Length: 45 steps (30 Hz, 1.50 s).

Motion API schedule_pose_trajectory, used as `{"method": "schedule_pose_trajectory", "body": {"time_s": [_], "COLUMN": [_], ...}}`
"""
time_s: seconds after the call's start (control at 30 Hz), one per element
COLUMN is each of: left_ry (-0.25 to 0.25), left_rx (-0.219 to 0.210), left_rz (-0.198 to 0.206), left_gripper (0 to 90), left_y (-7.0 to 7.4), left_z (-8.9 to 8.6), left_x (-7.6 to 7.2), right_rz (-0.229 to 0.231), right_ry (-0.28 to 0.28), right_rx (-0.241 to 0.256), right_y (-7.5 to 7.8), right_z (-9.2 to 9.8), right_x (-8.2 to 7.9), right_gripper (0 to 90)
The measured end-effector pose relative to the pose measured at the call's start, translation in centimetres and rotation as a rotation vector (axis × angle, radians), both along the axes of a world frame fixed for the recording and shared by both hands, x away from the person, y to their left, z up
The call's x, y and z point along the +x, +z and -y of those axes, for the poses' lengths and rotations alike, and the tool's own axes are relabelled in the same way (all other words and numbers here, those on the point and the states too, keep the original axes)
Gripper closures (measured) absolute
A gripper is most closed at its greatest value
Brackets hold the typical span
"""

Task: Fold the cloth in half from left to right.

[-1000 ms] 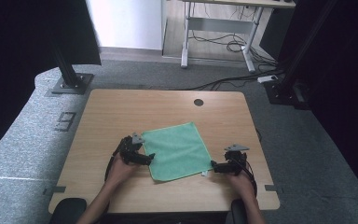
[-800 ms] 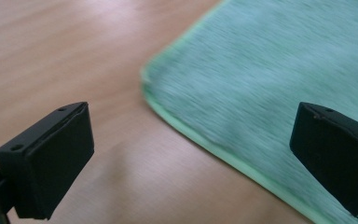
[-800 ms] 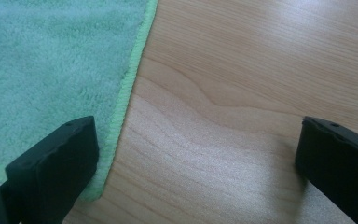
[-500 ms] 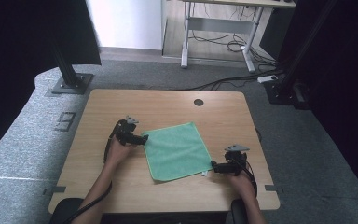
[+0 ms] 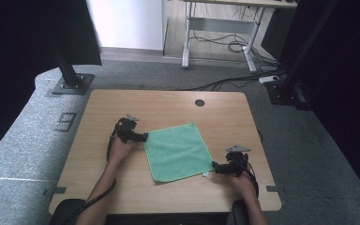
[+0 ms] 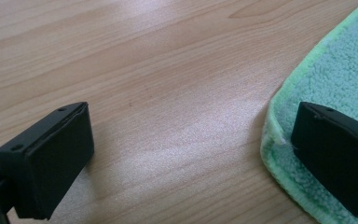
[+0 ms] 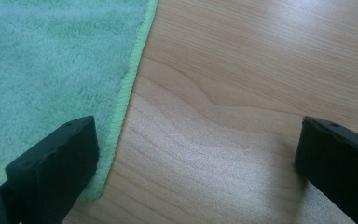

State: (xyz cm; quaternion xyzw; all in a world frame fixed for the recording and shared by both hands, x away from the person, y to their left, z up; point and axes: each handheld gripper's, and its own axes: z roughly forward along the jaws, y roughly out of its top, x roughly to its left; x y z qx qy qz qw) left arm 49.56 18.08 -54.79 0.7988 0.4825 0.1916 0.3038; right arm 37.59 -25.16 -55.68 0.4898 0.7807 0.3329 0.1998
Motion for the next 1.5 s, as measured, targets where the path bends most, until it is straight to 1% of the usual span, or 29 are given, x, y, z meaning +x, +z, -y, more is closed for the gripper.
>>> {"method": "schedule_pose_trajectory", "body": {"time_s": [0.03, 0.07, 0.1, 0.23, 0.5, 0.6, 0.7, 0.73, 0.77, 0.8, 0.87, 0.93, 0.97, 1.0, 1.03, 1.1, 1.13, 1.17, 1.2, 1.23, 1.27, 1.3, 1.4, 1.43, 1.47, 1.5], "left_ry": [-0.011, -0.011, -0.016, -0.02, -0.019, -0.016, -0.016, -0.016, -0.016, -0.015, -0.015, -0.015, -0.015, -0.015, -0.015, -0.015, -0.015, -0.015, -0.015, -0.015, -0.015, -0.015, -0.017, -0.016, -0.016, -0.016], "left_rx": [-0.011, -0.011, -0.023, -0.022, -0.023, -0.026, -0.027, -0.027, -0.027, -0.026, -0.026, -0.026, -0.026, -0.026, -0.026, -0.026, -0.026, -0.026, -0.026, -0.026, -0.026, -0.025, -0.023, -0.023, -0.023, -0.023], "left_rz": [-0.004, -0.004, -0.014, -0.013, -0.014, -0.011, -0.011, -0.011, -0.011, -0.011, -0.011, -0.011, -0.011, -0.011, -0.011, -0.011, -0.011, -0.011, -0.011, -0.011, -0.011, -0.011, -0.011, -0.011, -0.011, -0.011], "left_gripper": [1.5, 2.3, 2.3, 2.2, 2.2, 3.3, 3.4, 3.4, 3.4, 3.4, 3.3, 3.2, 3.2, 3.2, 3.2, 3.2, 3.2, 3.2, 3.2, 3.2, 3.2, 3.2, 3.2, 3.2, 3.2, 3.2], "left_y": [0.0, 0.0, 0.0, 0.0, 0.0, 0.0, 0.0, 0.0, 0.0, 0.0, 0.0, 0.0, 0.0, 0.0, 0.0, 0.0, 0.0, 0.0, 0.0, 0.0, 0.0, 0.0, 0.0, 0.0, 0.0, 0.0], "left_z": [-0.1, -0.1, -0.3, -0.3, -0.3, -0.3, -0.3, -0.3, -0.3, -0.3, -0.3, -0.3, -0.3, -0.3, -0.3, -0.3, -0.3, -0.3, -0.3, -0.3, -0.3, -0.3, -0.3, -0.3, -0.3, -0.3], "left_x": [0.0, 0.0, 0.2, 0.2, 0.2, 0.1, 0.0, 0.0, 0.0, 0.0, 0.0, 0.0, 0.0, 0.0, 0.0, 0.0, 0.0, 0.0, 0.0, 0.0, 0.0, 0.0, 0.0, 0.0, 0.0, 0.0], "right_rz": [0.0, 0.0, 0.0, 0.0, -0.026, -0.029, -0.02, -0.017, -0.017, -0.019, -0.021, -0.021, -0.021, -0.019, -0.018, -0.019, -0.019, -0.018, -0.018, -0.021, -0.021, -0.024, -0.028, -0.028, -0.032, -0.036], "right_ry": [0.0, 0.0, 0.0, 0.005, 0.016, 0.026, 0.048, 0.07, 0.07, 0.098, 0.107, 0.154, 0.154, 0.166, 0.195, 0.226, 0.226, 0.256, 0.256, 0.285, 0.285, 0.311, 0.347, 0.347, 0.37, 0.381], "right_rx": [0.0, 0.0, 0.0, 0.0, -0.009, -0.012, 0.004, 0.016, 0.016, 0.029, 0.032, 0.038, 0.038, 0.039, 0.045, 0.049, 0.049, 0.048, 0.048, 0.048, 0.048, 0.051, 0.055, 0.055, 0.057, 0.056], "right_y": [0.0, 0.0, 0.0, 0.0, 0.3, 0.7, 1.3, 1.6, 1.6, 1.9, 2.0, 2.4, 2.4, 2.4, 2.7, 2.9, 2.9, 3.0, 3.0, 3.1, 3.1, 3.3, 3.4, 3.4, 3.5, 3.5], "right_z": [0.0, 0.0, 0.0, 0.0, -0.1, -0.1, -0.3, -0.7, -0.7, -1.2, -1.5, -2.8, -2.8, -3.1, -4.0, -4.8, -4.8, -5.6, -5.6, -6.4, -6.4, -7.2, -8.4, -8.4, -9.1, -9.5], "right_x": [0.0, 0.0, 0.0, 0.1, 0.3, 0.4, 0.2, 0.1, 0.1, -0.1, -0.1, -0.3, -0.3, -0.3, -0.5, -0.6, -0.6, -0.7, -0.7, -0.8, -0.8, -0.9, -1.0, -1.0, -1.1, -1.1], "right_gripper": [0.0, 0.0, 0.0, 0.0, 0.0, 0.2, 1.0, 1.1, 1.1, 1.1, 1.3, 1.4, 1.4, 1.3, 1.4, 1.4, 1.4, 1.4, 1.4, 1.4, 1.4, 1.4, 1.4, 1.4, 1.4, 1.6]}}
